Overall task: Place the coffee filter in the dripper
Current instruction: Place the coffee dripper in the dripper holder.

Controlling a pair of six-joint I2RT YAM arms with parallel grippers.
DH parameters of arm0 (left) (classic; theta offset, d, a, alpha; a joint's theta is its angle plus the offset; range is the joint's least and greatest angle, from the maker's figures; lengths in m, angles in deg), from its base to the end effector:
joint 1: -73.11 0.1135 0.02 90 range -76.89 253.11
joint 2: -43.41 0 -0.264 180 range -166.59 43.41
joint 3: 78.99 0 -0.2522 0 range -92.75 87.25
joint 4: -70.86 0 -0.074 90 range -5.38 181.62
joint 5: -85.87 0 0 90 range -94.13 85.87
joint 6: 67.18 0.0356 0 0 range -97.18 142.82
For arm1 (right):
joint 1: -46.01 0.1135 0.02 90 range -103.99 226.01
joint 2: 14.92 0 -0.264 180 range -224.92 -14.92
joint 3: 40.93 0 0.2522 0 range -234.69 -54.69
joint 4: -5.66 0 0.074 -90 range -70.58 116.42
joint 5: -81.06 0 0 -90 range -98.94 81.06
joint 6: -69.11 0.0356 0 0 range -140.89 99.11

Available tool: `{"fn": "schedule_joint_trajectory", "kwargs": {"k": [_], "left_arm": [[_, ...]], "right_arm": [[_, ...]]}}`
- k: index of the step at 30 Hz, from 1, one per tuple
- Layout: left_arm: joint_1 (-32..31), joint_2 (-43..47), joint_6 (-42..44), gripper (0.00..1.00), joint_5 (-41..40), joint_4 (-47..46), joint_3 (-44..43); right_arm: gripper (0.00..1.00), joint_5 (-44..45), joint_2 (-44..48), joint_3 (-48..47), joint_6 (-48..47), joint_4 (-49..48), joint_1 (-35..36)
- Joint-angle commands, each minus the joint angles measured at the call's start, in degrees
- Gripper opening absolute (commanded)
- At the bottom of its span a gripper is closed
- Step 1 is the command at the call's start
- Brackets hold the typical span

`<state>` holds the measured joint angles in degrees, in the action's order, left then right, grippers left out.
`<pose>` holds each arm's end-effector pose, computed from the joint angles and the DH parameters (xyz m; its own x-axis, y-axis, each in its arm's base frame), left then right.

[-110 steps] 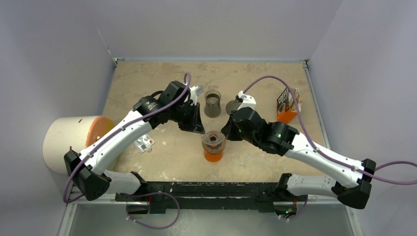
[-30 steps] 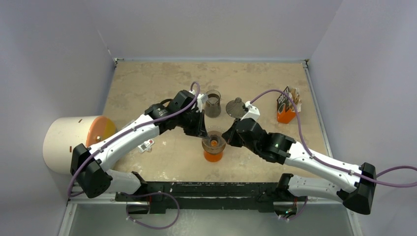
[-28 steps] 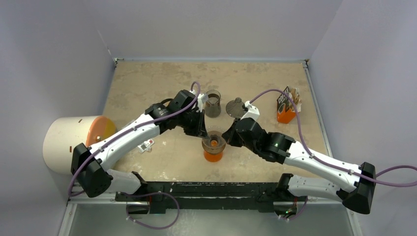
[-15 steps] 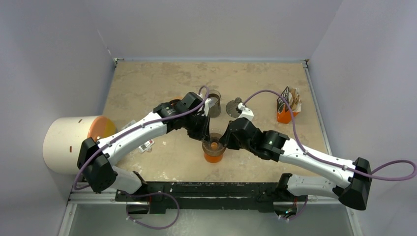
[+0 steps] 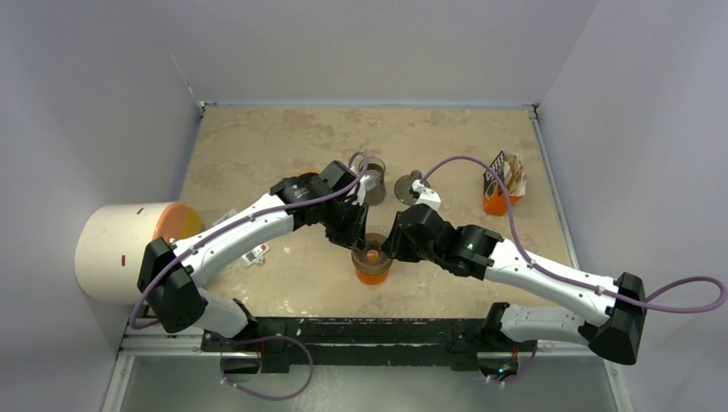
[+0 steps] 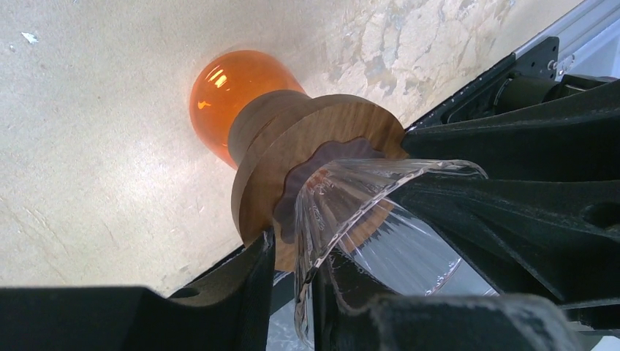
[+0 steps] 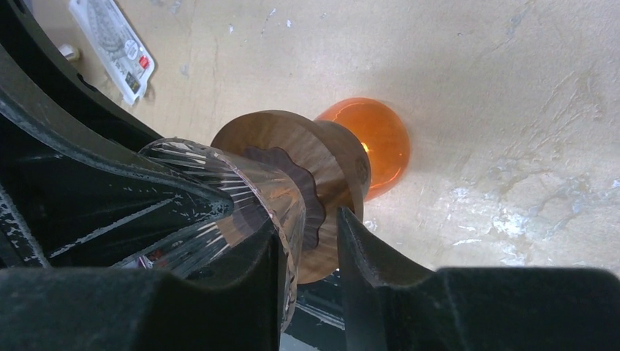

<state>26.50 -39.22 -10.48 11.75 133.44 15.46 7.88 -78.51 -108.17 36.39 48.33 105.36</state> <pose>0.1940 -0.2194 0.2947 -0.9314 0.2166 -0.2925 0.3381 0.8126 -0.4747 0.1303 0.1997 0.2980 -0.7699 0.2805 -0.5732 -0.1131 0.8240 0.5552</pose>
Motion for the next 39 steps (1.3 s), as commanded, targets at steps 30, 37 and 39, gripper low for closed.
{"fn": "schedule_joint_trajectory", "kwargs": {"k": [30,37,39], "left_arm": [[0.3,-2.7,4.9,0.35,-4.4,5.9,-10.5],[0.6,-2.6,7.0,0.43,-8.2,8.9,-13.3],[0.7,-2.5,7.5,0.47,-10.2,9.9,-14.5]], "right_arm": [[0.49,8.9,-4.1,-14.0,-8.9,9.0,0.2],[0.55,15.2,-3.0,-17.0,-12.0,13.4,-0.2],[0.57,17.2,-2.3,-17.7,-13.5,14.3,-0.7]]}}
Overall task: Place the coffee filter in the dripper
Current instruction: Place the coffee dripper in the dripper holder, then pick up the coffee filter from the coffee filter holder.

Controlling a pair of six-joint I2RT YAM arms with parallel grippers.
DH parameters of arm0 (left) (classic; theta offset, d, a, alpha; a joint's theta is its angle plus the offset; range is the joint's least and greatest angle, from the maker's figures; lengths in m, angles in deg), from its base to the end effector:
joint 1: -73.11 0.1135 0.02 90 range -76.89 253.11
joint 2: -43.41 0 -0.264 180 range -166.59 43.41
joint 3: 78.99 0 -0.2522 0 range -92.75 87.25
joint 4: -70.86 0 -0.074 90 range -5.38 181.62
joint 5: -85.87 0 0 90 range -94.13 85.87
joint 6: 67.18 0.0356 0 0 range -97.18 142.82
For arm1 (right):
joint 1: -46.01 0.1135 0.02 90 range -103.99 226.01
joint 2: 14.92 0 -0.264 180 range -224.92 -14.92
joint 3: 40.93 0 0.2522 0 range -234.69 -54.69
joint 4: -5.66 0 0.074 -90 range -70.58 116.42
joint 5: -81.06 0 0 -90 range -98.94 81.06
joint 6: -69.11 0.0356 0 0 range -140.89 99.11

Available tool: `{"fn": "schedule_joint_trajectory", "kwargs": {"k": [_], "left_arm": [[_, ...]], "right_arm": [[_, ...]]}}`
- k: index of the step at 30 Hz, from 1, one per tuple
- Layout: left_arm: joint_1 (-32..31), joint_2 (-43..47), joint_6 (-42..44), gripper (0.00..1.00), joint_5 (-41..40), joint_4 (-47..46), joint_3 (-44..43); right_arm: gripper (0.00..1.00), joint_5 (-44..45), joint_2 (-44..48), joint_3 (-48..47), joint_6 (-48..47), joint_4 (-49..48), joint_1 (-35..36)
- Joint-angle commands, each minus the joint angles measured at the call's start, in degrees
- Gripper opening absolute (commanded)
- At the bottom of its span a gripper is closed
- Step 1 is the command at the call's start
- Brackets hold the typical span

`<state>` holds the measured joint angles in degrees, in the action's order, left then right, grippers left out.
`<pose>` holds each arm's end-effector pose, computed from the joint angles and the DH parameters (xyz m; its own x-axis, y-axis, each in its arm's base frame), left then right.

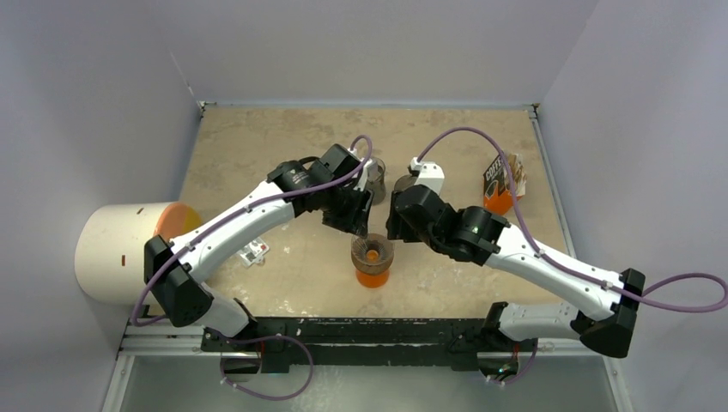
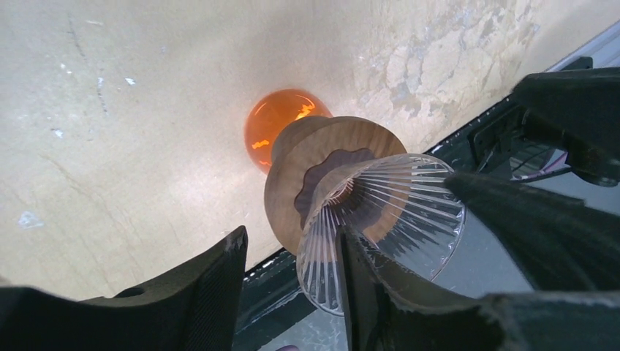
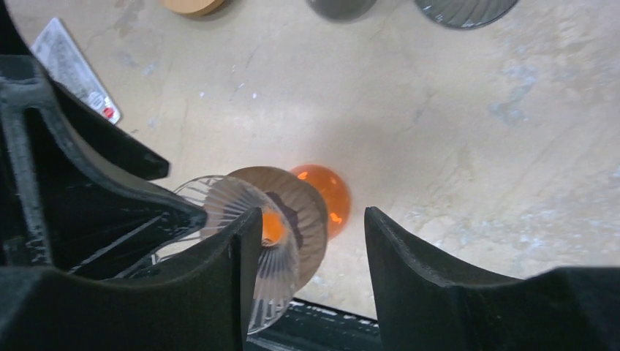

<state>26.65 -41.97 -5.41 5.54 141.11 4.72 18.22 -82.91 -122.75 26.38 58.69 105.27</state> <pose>0.2037 -0.2230 0.3305 -0.8880 0.2576 -0.3809 0.4013 0.8385 -0.3685 0.1406 0.2047 0.3518 -0.6481 0.1888 -0.7378 -0.1589 0.9139 0.3735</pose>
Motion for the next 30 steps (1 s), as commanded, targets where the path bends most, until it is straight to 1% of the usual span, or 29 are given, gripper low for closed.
{"fn": "schedule_joint_trajectory", "kwargs": {"k": [1,4,7,10,13,17,24,30], "left_arm": [[0.6,0.3,2.7,0.50,-4.6,2.8,-4.4],[0.9,0.8,3.4,0.56,-6.9,3.7,-6.4],[1.2,1.5,4.2,0.68,-9.1,4.3,-8.3],[1.6,2.4,4.9,0.74,-11.8,4.6,-9.7],[2.0,3.5,5.4,0.75,-14.5,4.3,-9.7],[2.5,6.4,6.1,0.76,-17.9,1.9,-7.5],[2.6,13.5,8.8,0.76,-21.8,-5.3,0.3],[2.6,19.3,10.6,0.76,-25.0,-11.7,6.9]], "right_arm": [[0.58,7.3,2.4,-3.5,-4.3,4.2,-1.0],[0.60,8.2,3.2,-4.4,-7.6,5.0,-3.8],[0.61,7.4,4.1,-4.7,-12.0,4.8,-8.2],[0.63,6.9,4.2,-5.2,-15.8,4.7,-12.5],[0.66,7.6,4.0,-5.7,-19.6,4.5,-15.8],[0.66,7.3,3.7,-6.1,-24.1,3.9,-21.0],[0.66,4.9,2.0,-6.9,-29.4,2.0,-29.0],[0.65,2.2,-0.4,-8.2,-31.1,0.8,-36.4]]}}
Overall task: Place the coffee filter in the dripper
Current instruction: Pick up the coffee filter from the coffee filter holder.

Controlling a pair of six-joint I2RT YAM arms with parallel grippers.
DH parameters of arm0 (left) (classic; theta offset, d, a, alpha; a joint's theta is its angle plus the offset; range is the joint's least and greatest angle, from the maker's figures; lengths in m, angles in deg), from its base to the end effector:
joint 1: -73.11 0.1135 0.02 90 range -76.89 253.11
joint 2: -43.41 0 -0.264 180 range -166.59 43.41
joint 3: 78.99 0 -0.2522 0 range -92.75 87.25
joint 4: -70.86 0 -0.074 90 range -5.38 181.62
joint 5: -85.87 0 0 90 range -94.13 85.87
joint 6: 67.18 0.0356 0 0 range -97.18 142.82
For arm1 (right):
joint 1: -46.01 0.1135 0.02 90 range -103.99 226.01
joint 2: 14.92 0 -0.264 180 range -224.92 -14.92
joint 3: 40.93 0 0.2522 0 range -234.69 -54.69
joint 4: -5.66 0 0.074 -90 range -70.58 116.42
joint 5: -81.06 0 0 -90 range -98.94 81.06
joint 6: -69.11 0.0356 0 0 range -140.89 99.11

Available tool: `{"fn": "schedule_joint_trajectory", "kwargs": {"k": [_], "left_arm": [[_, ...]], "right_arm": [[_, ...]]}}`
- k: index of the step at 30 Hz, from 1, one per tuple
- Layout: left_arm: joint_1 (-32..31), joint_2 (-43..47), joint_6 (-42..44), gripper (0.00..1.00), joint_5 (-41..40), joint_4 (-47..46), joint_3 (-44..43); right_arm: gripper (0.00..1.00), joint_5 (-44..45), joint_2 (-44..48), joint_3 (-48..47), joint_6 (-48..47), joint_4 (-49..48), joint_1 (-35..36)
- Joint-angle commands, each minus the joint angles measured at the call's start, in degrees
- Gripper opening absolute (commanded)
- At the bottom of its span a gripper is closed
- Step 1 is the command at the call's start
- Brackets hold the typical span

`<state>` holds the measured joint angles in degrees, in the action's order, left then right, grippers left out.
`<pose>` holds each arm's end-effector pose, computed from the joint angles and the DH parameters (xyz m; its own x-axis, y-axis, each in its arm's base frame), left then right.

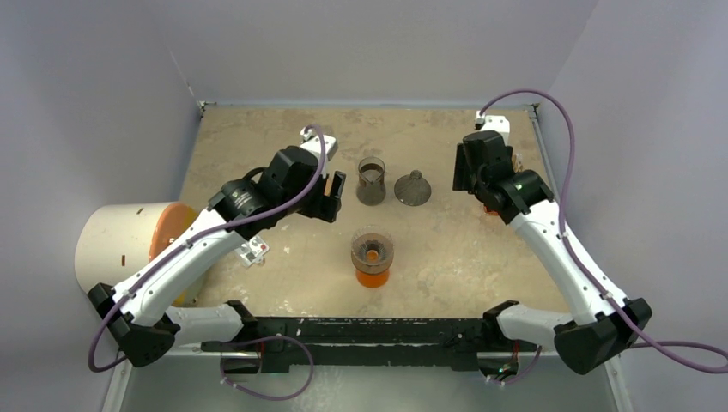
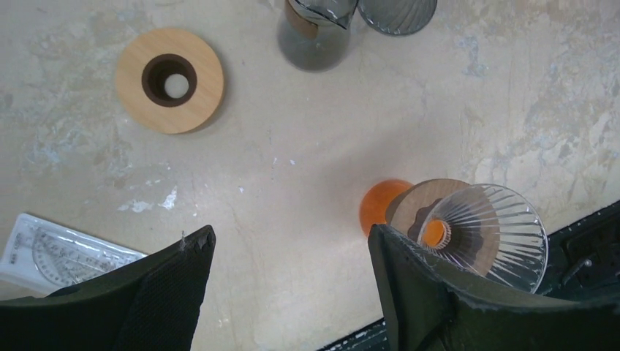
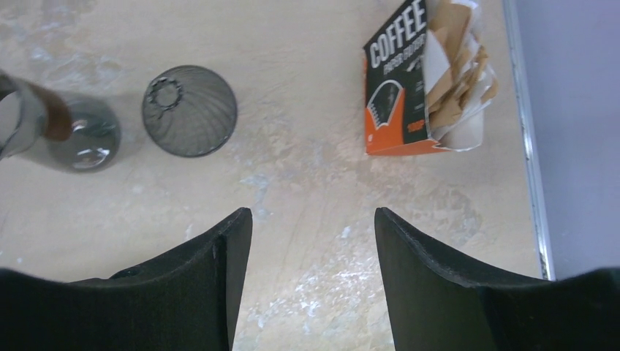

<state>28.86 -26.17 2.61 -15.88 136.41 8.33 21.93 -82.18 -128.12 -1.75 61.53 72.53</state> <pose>0.1771 -0.1624 0.3864 -0.6525 0.1635 -0.7399 0.3731 0.9192 -0.1259 0.2226 0.0907 0.3816 -0.4999 0.0650 -0.8636 0.1613 0.9867 -0.0190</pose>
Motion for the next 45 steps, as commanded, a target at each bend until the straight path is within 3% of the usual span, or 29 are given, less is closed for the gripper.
{"fn": "schedule_joint_trajectory", "kwargs": {"k": [1,11,26,45], "left_arm": [[0.4,4.3,2.8,0.76,-4.0,-7.9,4.4],[0.4,10.4,4.8,0.76,-6.5,-12.7,12.1],[0.4,9.7,4.7,0.75,-8.1,-11.3,12.6],[0.4,9.5,5.1,0.75,-8.7,-11.2,12.6]], "right_arm": [[0.65,-1.5,-1.5,-2.9,-3.1,-2.2,-4.8],[0.61,-5.8,-5.4,-2.6,-3.1,-5.7,-14.9],[0.45,-12.3,-11.3,-1.6,-2.6,-10.2,-25.1],[0.43,-17.3,-16.5,-2.8,-0.3,-13.1,-29.0]]}}
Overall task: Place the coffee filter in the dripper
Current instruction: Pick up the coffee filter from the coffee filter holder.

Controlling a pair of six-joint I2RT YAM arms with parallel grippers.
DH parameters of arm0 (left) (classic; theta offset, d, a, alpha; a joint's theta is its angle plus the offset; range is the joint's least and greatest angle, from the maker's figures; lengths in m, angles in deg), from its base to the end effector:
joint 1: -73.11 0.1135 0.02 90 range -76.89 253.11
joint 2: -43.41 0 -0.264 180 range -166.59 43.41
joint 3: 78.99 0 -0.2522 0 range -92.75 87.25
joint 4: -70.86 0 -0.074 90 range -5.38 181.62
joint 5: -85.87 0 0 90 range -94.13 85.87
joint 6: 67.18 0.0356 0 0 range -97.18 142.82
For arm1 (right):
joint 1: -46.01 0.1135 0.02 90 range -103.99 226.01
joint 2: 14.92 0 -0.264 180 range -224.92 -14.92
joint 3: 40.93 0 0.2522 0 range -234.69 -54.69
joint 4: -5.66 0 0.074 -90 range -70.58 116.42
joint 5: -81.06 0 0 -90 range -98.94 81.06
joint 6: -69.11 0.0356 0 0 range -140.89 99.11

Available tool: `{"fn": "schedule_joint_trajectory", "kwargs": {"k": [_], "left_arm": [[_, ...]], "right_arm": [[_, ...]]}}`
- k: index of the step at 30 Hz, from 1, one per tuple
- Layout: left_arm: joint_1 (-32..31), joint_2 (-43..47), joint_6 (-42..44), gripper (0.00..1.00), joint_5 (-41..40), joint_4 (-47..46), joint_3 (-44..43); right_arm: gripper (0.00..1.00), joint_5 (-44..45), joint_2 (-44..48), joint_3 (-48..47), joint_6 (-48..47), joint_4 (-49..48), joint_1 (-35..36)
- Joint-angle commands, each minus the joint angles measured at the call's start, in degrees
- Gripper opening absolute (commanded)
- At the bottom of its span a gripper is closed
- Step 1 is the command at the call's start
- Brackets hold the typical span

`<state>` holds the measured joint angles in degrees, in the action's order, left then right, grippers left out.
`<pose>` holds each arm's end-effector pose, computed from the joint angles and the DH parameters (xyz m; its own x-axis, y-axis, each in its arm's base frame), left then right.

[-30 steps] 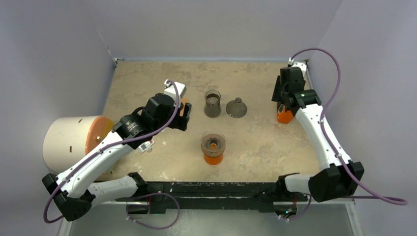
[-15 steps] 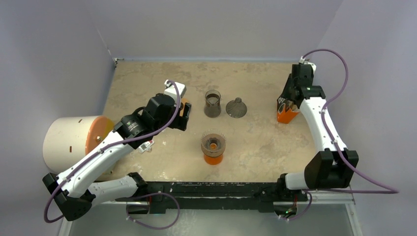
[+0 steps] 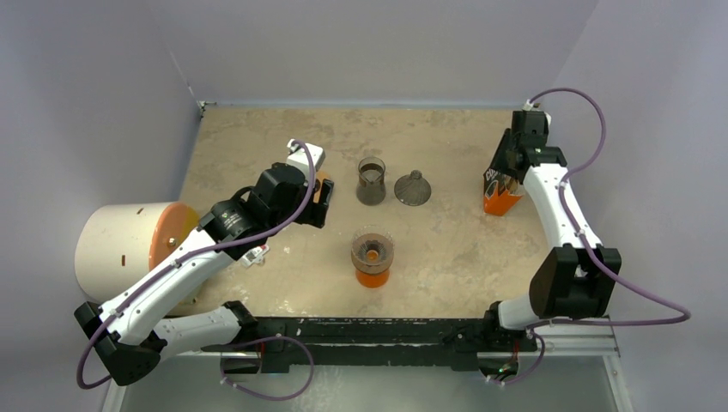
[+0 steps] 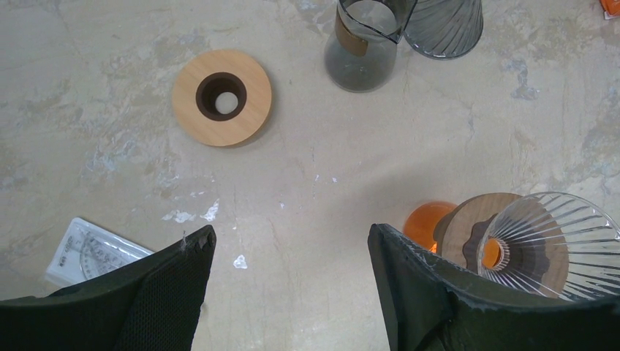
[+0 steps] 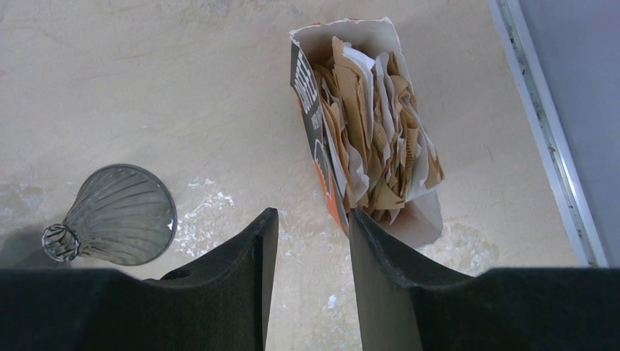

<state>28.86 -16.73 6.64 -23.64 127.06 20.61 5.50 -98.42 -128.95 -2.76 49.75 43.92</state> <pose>0.1603 -0.1396 0.3667 -0.5331 0.1526 -0.8322 0.3285 0.9438 -0.0374 0.3246 -0.0207 0.3266 -0.5342 0.3210 -0.7820 0.4142 0.9058 0.0889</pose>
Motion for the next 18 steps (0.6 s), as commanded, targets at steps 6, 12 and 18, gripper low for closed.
{"fn": "schedule_joint_trajectory", "kwargs": {"k": [6,12,18], "left_arm": [[0.4,-0.1,1.1,0.75,-1.1,-1.8,0.3],[0.4,-0.1,1.1,0.75,-1.0,-1.8,0.3],[0.4,-0.1,1.1,0.75,-1.1,-1.9,0.4]], "right_arm": [[0.43,-1.5,-0.4,-2.2,0.9,-1.8,-0.4],[0.43,-1.6,-0.7,-2.4,0.9,-1.8,-0.5],[0.43,-0.3,-1.4,-2.5,0.9,-2.0,-0.5]]}}
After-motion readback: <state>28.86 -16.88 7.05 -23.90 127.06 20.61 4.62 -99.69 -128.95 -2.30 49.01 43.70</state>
